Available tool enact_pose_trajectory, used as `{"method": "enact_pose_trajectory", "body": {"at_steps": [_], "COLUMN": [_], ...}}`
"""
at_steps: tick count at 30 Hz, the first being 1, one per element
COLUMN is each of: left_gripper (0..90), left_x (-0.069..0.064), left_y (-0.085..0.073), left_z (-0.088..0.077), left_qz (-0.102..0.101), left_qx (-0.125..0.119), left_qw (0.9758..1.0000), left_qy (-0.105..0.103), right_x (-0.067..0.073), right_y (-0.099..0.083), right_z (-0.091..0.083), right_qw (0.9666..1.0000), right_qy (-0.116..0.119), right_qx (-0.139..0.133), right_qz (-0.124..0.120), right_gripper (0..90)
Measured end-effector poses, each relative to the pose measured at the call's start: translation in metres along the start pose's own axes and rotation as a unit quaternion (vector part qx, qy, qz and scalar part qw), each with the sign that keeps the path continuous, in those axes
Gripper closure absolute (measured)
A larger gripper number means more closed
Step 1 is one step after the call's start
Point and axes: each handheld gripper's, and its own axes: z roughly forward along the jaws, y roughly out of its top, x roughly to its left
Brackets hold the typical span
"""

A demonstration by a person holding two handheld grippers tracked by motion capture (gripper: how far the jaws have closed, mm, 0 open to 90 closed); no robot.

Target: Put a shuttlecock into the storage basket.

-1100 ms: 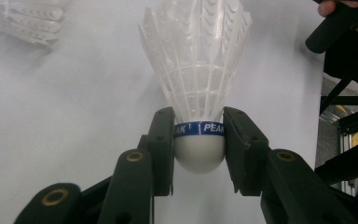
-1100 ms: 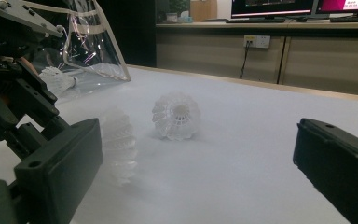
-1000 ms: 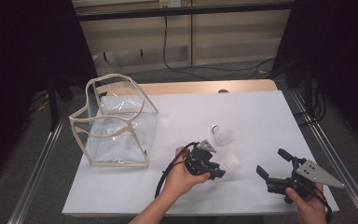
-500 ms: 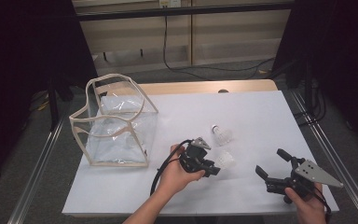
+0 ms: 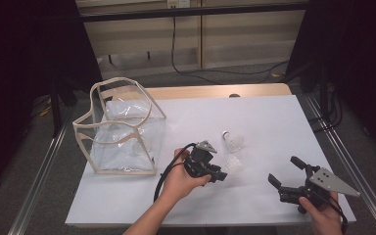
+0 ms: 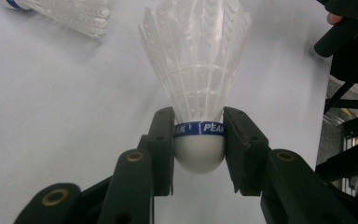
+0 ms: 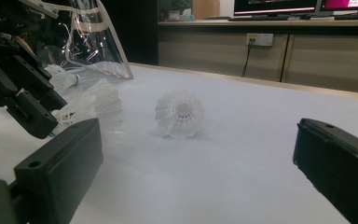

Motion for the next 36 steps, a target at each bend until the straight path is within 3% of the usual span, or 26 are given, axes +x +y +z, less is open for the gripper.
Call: {"method": "enact_pose_trajectory", "body": {"at_steps": [16, 36], "left_gripper": [65.5, 65.5], "left_x": [0.010, 0.018], "left_y": [0.003, 0.012], "left_z": [-0.014, -0.036], "left_qz": [-0.012, -0.021], "left_qx": [0.019, 0.021], "left_qw": [0.9997, 0.9993], "left_qy": [0.010, 0.023], "right_x": [0.000, 0.000], "right_y": [0.000, 0.001], "right_z": [0.000, -0.001], "right_qw": [1.0000, 1.0000], "right_qy": [0.001, 0.001], "right_qx": [-0.001, -0.002], "right_qz": [-0.003, -0.004], "right_gripper": [1.0, 1.0]}}
